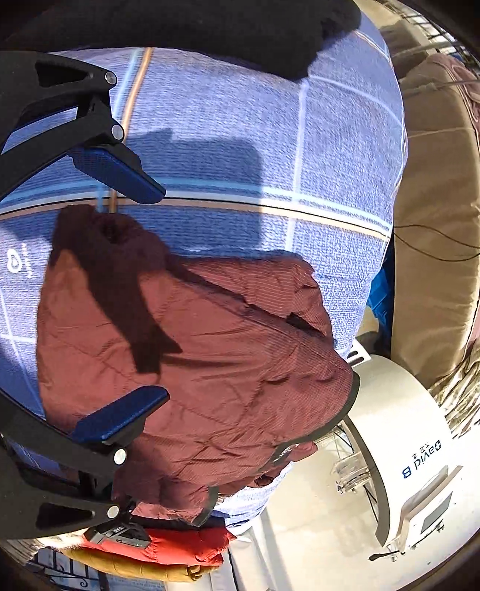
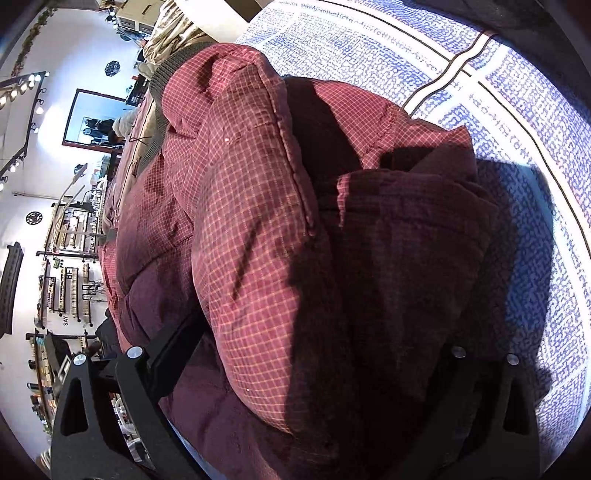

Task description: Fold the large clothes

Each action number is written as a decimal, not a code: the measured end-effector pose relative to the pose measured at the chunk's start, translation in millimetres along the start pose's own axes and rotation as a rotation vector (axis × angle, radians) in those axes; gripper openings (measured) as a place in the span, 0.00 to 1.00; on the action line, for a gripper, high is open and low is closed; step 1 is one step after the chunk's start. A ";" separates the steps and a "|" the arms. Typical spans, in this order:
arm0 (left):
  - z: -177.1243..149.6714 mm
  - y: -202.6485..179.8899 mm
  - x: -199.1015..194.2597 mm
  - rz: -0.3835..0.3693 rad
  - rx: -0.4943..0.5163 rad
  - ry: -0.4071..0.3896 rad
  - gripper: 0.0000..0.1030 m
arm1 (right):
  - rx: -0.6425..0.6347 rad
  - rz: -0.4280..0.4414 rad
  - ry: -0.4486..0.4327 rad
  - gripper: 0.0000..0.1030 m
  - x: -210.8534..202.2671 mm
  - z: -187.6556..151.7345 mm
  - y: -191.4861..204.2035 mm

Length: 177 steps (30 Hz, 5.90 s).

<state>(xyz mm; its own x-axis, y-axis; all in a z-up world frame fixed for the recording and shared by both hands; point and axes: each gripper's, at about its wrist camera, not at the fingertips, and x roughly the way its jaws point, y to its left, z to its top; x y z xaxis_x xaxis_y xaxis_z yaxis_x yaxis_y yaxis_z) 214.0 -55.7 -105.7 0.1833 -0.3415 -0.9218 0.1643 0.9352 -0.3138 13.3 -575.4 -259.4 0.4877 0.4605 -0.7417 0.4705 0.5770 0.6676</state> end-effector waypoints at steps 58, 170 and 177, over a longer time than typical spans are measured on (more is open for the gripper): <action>21.9 -63.8 57.8 -0.021 0.065 0.087 0.34 | -0.015 -0.136 -0.093 0.59 -14.5 -26.4 20.4; -249.8 229.4 -278.3 0.468 -0.540 -0.281 0.94 | -1.490 -0.195 0.303 0.76 175.0 -400.3 608.3; -251.8 232.2 -278.4 0.578 -0.594 -0.226 0.94 | -1.541 -0.186 0.260 0.76 169.4 -412.0 626.0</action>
<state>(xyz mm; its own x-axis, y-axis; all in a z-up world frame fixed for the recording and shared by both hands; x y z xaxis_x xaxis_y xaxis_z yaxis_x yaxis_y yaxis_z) -43.0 280.3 20.8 0.2810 0.2519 -0.9261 -0.5376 0.8406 0.0656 87.4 141.7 6.2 0.2991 0.3129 -0.9014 -0.7444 0.6676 -0.0153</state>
